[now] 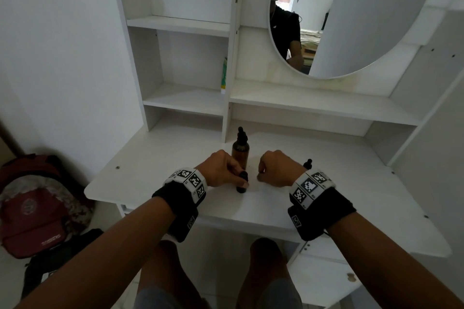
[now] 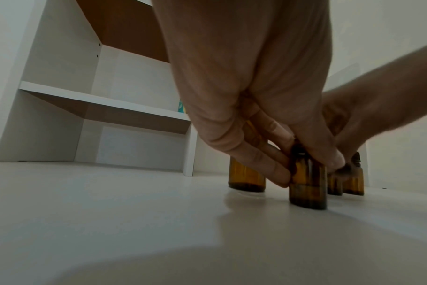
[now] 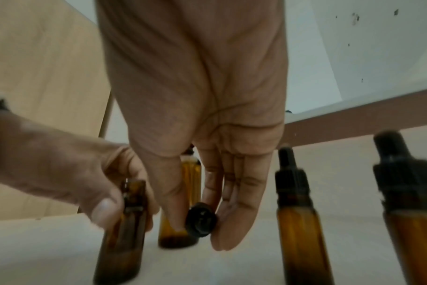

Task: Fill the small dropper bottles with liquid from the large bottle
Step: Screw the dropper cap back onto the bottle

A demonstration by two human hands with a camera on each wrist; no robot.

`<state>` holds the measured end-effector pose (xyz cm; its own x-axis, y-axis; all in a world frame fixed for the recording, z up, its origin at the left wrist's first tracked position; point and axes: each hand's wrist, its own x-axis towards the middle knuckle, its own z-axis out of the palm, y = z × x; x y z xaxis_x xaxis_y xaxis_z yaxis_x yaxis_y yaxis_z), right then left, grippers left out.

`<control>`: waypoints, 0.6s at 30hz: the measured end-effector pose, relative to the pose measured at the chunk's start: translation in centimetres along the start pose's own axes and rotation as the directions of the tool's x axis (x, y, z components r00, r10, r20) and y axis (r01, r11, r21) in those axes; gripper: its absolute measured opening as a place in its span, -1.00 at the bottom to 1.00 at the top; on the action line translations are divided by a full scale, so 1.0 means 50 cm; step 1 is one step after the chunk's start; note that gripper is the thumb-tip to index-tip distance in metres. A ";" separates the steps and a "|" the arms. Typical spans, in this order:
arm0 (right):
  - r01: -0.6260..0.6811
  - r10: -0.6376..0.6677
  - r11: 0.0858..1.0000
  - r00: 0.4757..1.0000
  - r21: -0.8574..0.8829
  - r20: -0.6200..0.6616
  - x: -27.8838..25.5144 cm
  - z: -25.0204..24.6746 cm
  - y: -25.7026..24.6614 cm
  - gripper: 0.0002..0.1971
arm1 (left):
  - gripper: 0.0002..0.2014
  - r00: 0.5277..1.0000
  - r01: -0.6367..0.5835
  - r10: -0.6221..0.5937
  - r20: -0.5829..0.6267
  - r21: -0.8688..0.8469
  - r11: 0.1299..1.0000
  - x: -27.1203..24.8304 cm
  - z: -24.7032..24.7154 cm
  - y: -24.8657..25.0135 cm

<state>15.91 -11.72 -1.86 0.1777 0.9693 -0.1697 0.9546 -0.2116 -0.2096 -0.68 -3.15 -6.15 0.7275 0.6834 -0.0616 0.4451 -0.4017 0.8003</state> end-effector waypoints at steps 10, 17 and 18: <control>0.138 -0.139 0.990 0.990 0.012 0.005 -0.062 -0.072 -0.028 -0.81 | -0.82 1.000 0.000 0.000 -0.009 0.018 1.000 -0.002 0.003 0.001; 0.172 -0.173 0.985 0.984 -0.028 -0.037 -0.066 -0.070 -0.048 -0.78 | -0.81 1.000 -0.001 0.002 -0.014 0.019 1.000 -0.003 0.003 0.001; 0.176 -0.177 0.984 0.983 -0.032 -0.043 -0.068 -0.073 -0.050 -0.78 | -0.80 1.000 -0.001 0.001 -0.014 0.018 1.000 -0.003 0.003 0.001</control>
<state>13.79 -14.03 2.74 0.0155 0.9959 -0.0887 0.9782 -0.0335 -0.2050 -0.70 -3.37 -6.17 0.7207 0.6912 -0.0528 0.4538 -0.4128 0.7897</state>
